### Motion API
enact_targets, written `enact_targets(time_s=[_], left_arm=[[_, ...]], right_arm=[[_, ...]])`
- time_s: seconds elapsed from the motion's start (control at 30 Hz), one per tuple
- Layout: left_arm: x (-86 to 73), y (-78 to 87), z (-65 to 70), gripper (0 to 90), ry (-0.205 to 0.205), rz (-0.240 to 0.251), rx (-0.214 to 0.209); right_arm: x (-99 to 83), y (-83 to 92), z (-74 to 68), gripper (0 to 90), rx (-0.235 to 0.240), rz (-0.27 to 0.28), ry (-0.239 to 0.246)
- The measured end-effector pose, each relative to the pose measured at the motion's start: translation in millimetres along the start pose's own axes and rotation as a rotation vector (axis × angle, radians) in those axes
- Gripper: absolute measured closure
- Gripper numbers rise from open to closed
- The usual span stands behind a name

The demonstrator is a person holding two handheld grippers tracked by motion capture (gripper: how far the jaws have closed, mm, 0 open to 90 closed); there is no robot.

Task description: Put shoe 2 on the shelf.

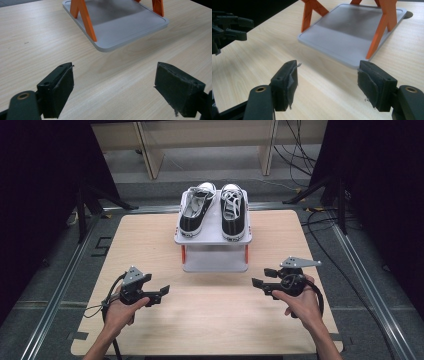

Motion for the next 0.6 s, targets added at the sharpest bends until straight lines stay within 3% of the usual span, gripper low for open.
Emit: enact_targets(time_s=[0.07,0.1,0.23,0.3,0.4,0.43,0.47,0.6], left_arm=[[-4.1,1.2,-1.3,15.4,-0.008,-0.009,0.004],[-5.4,1.7,-1.0,15.4,-0.004,-0.008,-0.001],[-13.4,4.4,-3.5,15.4,0.001,-0.014,0.003],[-16.5,5.7,-4.7,15.4,0.0,-0.017,0.004],[-21.9,6.7,-6.0,15.4,0.007,-0.023,0.009],[-25.0,6.9,-6.5,15.4,0.012,-0.025,0.007],[-25.0,6.9,-6.5,15.4,0.012,-0.025,0.007],[-30.1,6.6,-7.1,15.4,0.02,-0.034,0.009]], right_arm=[[-7.1,-0.7,-2.6,33.0,0.003,-0.013,-0.006],[-11.5,-0.8,-0.1,33.0,-0.022,-0.02,0.018],[-28.1,-5.3,-2.6,32.5,-0.004,-0.053,-0.015],[-38.9,-7.9,0.6,31.5,-0.024,-0.071,-0.005],[-44.6,-8.7,1.1,30.9,-0.023,-0.059,0.006],[-47.7,-8.6,-3.4,30.8,0.0,-0.067,-0.021],[-48.7,-8.0,1.3,30.3,-0.03,-0.066,0.021],[-52.4,-6.7,-2.3,30.1,-0.017,-0.049,0.025]])
Point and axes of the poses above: each handheld gripper's, and its own axes: y roughly backward along the jaws, x roughly out of its top, z roughly to its right, the point moved 10 cm from there along -y, roughly forward along the jaws, and after that the axes turned 11 degrees about -z, right-handed, at the moved point
